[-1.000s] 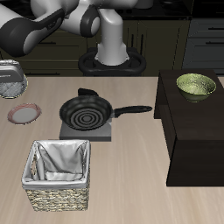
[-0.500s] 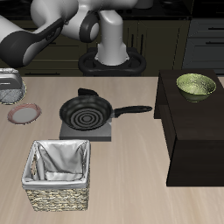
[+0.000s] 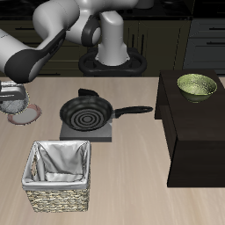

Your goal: Place the black bowl on the plate

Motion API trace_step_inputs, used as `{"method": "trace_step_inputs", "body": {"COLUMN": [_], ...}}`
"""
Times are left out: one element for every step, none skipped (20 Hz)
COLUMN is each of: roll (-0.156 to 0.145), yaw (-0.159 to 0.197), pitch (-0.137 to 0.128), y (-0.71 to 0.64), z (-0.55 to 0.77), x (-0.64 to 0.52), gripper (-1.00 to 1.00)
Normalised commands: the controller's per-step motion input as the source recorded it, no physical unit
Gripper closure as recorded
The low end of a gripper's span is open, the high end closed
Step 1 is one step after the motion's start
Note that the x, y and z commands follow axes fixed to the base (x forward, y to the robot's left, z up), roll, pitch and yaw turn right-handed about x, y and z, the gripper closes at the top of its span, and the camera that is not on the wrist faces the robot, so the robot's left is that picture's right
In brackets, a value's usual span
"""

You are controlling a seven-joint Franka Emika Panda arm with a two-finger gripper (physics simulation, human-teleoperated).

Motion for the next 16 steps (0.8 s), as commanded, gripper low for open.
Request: {"method": "trace_step_inputs", "body": {"roll": [0.026, 0.042, 0.041, 0.018, -0.008, 0.014, 0.028, -0.003, 0.024, -0.012, 0.043, -0.041, -0.013, 0.008, -0.097, -0.024], "yaw": [0.045, 0.005, 0.016, 0.040, 0.002, -0.001, 0.045, -0.003, -0.003, -0.017, -0.029, -0.004, 0.010, 0.002, -0.062, 0.004], "pitch": [0.054, 0.136, 0.100, 0.028, 0.032, 0.087, 0.070, 0.043, 0.018, 0.012, 0.069, 0.000, 0.003, 0.011, 0.033, -0.008], "y": [0.08, 0.13, 0.03, 0.04, -0.07, -0.03, 0.01, -0.05, -0.01, -0.01, 0.14, -0.09, -0.06, 0.02, -0.21, -0.12], "z": [-0.24, -0.44, -0.25, -0.20, -0.16, -0.26, -0.33, -0.14, -0.08, -0.10, -0.22, -0.05, -0.06, -0.05, -0.20, 0.01], "x": [0.00, 0.04, -0.01, -0.07, -0.03, -0.06, -0.15, -0.05, -0.06, -0.05, -0.30, -0.09, -0.08, -0.04, -0.13, -0.07], "gripper": [1.00, 1.00, 1.00, 1.00, 1.00, 1.00, 1.00, 1.00, 1.00, 1.00, 1.00, 1.00, 1.00, 1.00, 1.00, 1.00]}}
